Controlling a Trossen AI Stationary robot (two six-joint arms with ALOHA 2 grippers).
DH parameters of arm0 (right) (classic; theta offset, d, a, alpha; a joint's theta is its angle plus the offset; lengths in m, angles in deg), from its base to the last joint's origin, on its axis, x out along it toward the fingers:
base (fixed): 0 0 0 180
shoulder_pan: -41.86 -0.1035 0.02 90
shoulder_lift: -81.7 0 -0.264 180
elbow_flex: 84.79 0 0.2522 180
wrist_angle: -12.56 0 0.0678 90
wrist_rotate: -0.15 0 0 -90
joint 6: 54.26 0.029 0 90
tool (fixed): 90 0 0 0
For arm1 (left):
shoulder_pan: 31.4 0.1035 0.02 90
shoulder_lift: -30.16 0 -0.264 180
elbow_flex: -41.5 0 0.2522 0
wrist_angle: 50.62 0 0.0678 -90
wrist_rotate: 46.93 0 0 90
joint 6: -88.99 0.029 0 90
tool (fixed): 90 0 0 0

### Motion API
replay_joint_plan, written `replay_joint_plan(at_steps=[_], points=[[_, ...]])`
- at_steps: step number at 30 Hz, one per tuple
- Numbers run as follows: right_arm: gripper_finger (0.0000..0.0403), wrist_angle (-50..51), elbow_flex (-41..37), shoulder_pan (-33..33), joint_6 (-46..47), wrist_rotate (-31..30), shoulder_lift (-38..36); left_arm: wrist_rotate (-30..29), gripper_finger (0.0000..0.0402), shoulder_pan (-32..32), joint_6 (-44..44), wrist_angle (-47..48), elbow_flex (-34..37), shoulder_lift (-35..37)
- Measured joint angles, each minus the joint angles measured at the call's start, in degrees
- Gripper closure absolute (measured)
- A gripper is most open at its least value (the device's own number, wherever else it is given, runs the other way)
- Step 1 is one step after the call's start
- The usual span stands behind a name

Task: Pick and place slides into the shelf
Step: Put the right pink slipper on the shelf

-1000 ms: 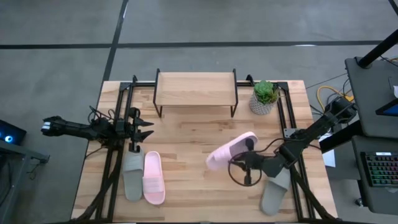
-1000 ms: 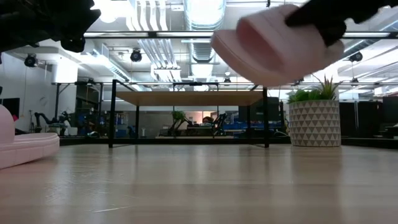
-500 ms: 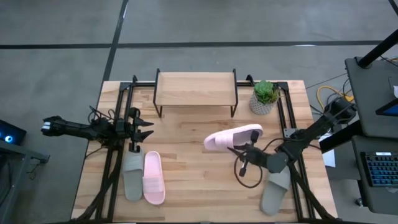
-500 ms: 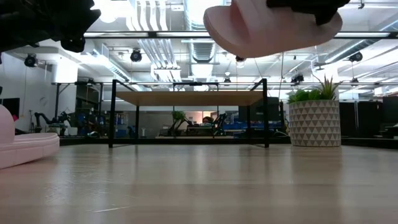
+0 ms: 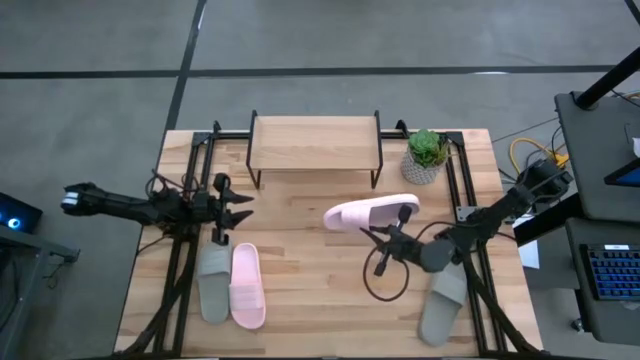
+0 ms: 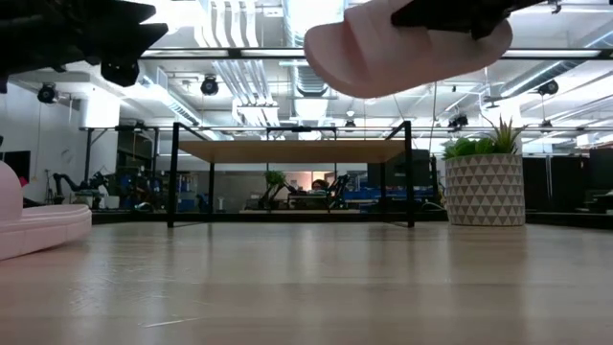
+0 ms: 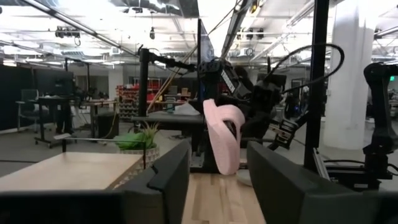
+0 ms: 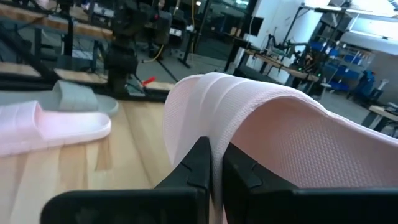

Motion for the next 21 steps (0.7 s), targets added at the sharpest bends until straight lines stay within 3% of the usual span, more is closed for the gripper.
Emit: replay_joint_plan(at_steps=[9,21], points=[[0.0392,-7.77,0.00,0.25,-8.21,1.73,0.09,-1.57,0.0158,0.02,0.03,-3.29,-7.22,-12.16],[0.0392,-9.22,1.23,2.54,-11.46,5.13,0.09,-1.44,0.0152,0.02,-0.04,-8.60,-16.42,-31.72]])
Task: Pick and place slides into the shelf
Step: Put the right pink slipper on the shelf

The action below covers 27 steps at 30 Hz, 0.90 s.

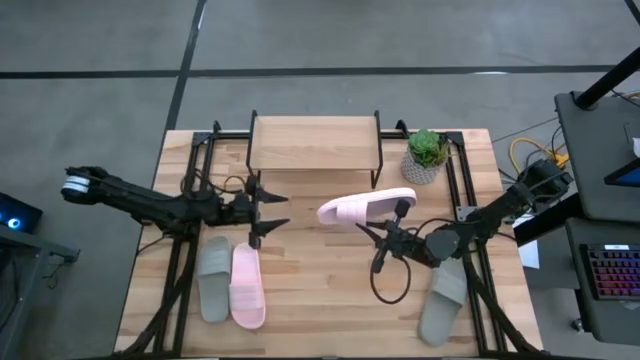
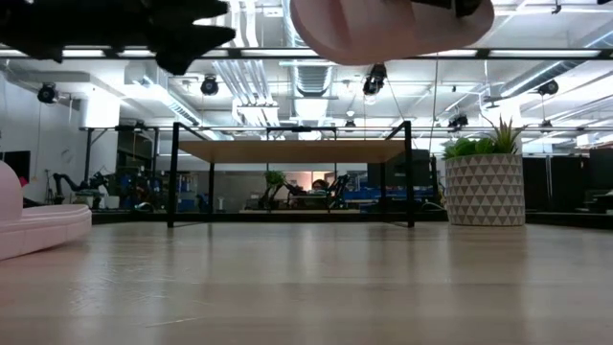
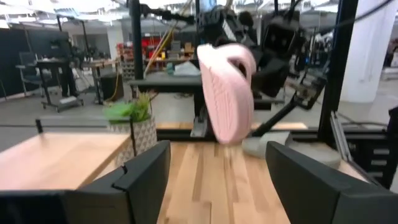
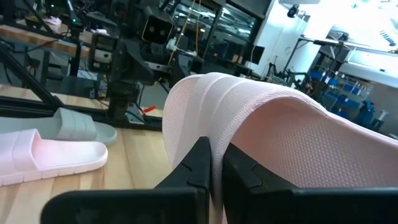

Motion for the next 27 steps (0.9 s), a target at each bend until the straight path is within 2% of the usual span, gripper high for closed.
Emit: replay_joint_plan(at_steps=[12,27], points=[[0.0391,-0.11,0.01,0.35,-1.44,0.11,0.02,0.02,0.0152,0.00,0.17,-5.91,-8.00,-15.07],[0.0391,-0.11,0.01,0.57,-3.11,-0.05,0.03,0.17,0.0152,0.00,0.13,-6.07,-16.56,-23.96]])
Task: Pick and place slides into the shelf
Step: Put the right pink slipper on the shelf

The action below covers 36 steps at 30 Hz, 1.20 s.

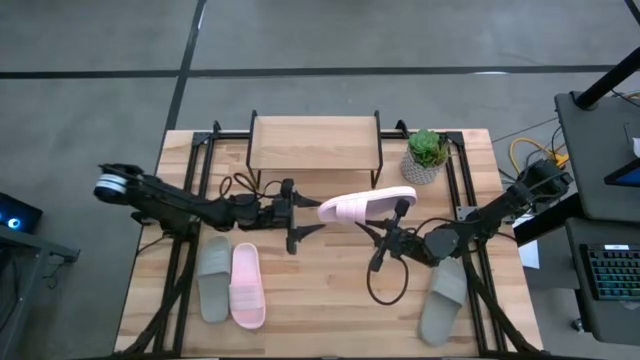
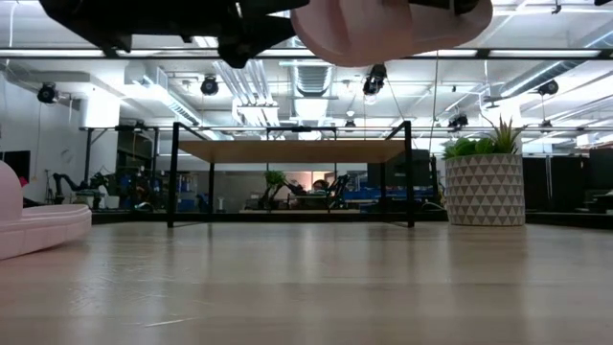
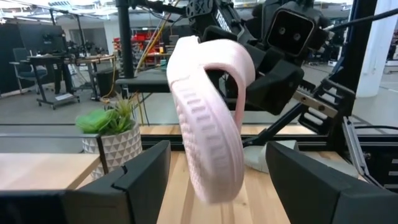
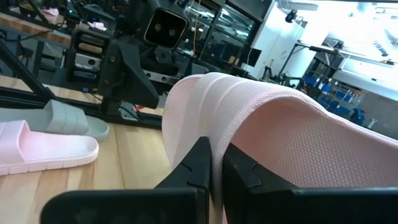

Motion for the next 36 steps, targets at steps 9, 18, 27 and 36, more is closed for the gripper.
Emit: replay_joint_plan(at_steps=[9,18,27,36], points=[[0.0391,0.00,-0.02,-0.02,-0.01,0.01,0.01,-0.23,0.0152,0.43,0.07,0.11,-1.83,-2.80],[0.0391,-0.11,-0.02,-0.02,-0.02,2.18,0.01,-0.25,0.0174,1.06,0.56,-0.12,-1.83,-2.10],[0.0391,0.05,0.66,0.02,-0.45,2.32,0.01,-0.08,0.0293,1.85,0.58,-0.10,-1.83,-2.54],[0.0391,0.07,0.81,-0.04,-0.59,2.56,0.01,-0.53,0.0386,2.14,4.39,0.20,-1.84,-2.17]])
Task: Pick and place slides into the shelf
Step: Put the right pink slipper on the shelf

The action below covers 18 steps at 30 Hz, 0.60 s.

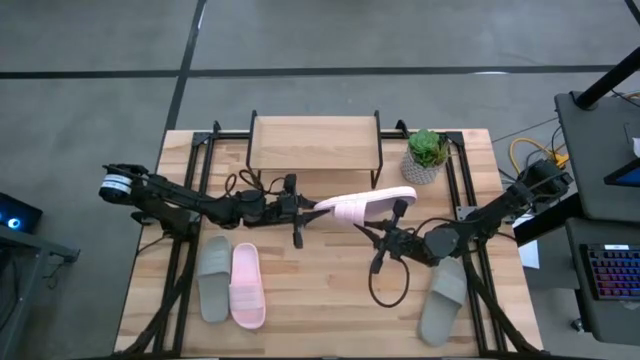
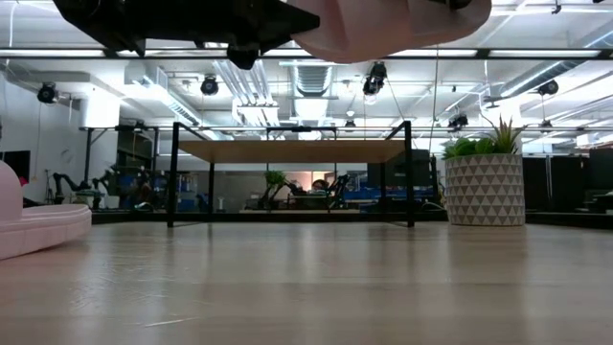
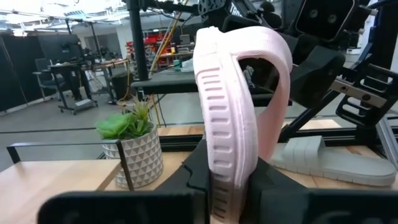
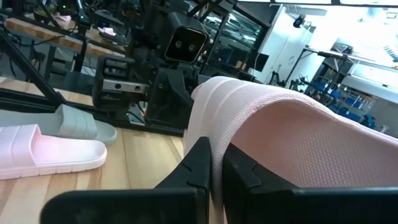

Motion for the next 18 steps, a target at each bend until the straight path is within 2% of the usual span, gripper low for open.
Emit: replay_joint_plan(at_steps=[10,18], points=[[0.0366,-0.02,0.00,0.02,0.00,0.61,0.00,0.16,0.0387,0.04,0.20,1.65,0.21,0.67],[0.0317,-0.02,0.04,-0.02,-2.37,0.61,-0.04,0.14,0.0389,0.08,0.27,11.05,0.74,6.34]])
